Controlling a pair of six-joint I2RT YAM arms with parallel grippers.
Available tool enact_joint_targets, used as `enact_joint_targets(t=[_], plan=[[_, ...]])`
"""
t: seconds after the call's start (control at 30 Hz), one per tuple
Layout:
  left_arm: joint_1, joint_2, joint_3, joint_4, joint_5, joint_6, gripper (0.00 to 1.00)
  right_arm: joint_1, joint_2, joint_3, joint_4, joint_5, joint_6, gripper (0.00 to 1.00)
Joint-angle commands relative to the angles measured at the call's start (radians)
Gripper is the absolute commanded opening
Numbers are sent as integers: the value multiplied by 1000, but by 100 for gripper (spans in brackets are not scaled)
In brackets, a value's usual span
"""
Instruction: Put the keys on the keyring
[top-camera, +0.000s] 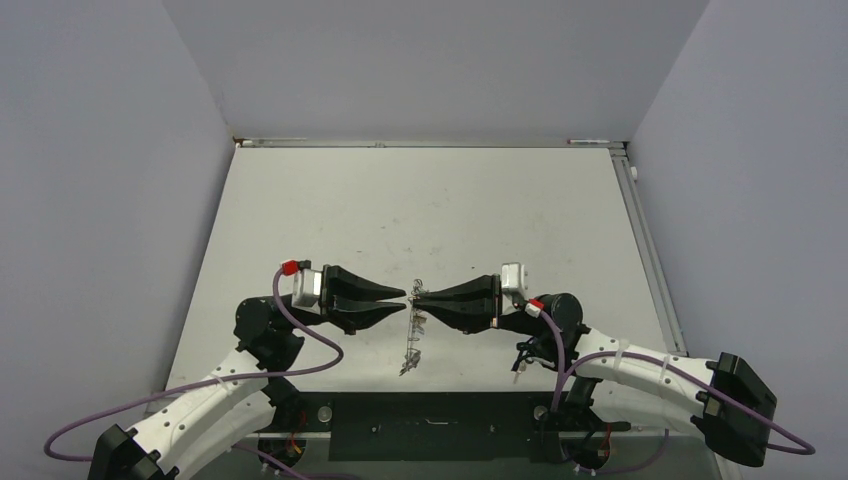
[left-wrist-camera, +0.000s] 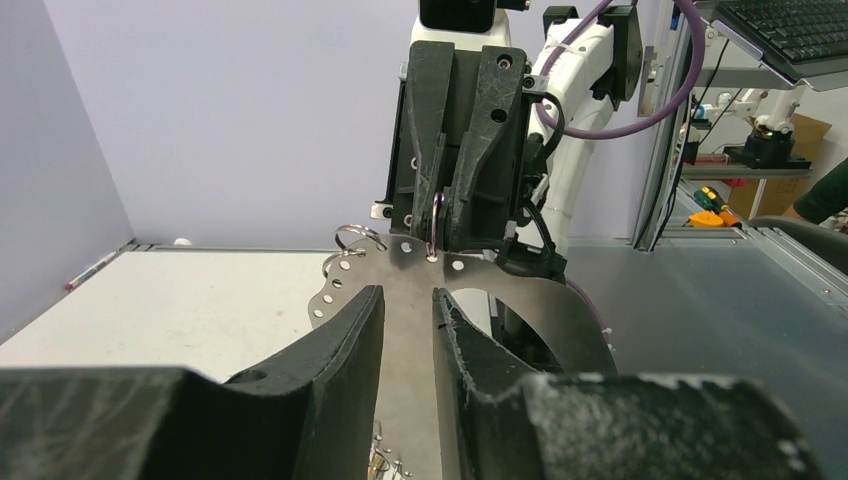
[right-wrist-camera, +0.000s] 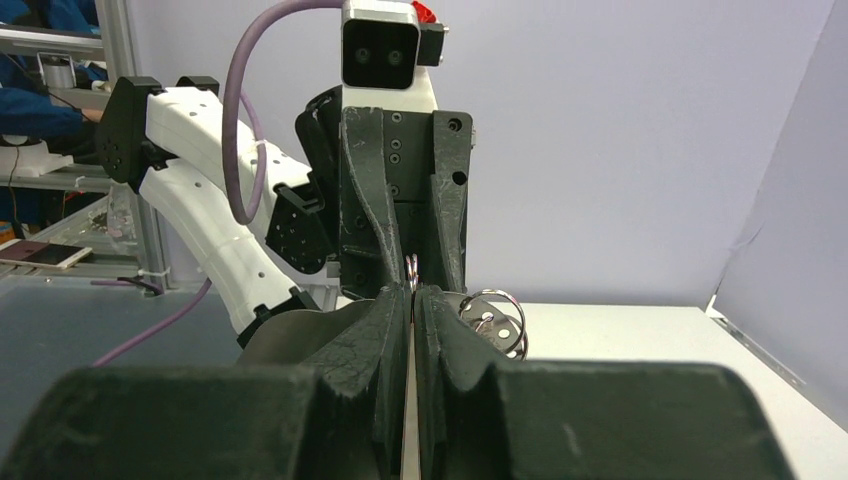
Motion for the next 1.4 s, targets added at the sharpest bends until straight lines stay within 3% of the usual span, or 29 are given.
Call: enact_joint_targets(t=[0.0, 0.47, 1.1, 1.37], plan=[[7, 2, 12, 63, 7, -28, 21, -9, 4, 10, 126, -19, 17, 5], [7, 16, 12, 97, 29, -52, 28, -9, 61, 18, 167, -32, 34, 5], [7, 21, 21, 69, 45, -36, 20, -6, 100, 43, 117, -96, 34, 5], [7, 23, 34, 27, 54, -14, 1, 0, 126, 65, 63, -137, 14, 5]])
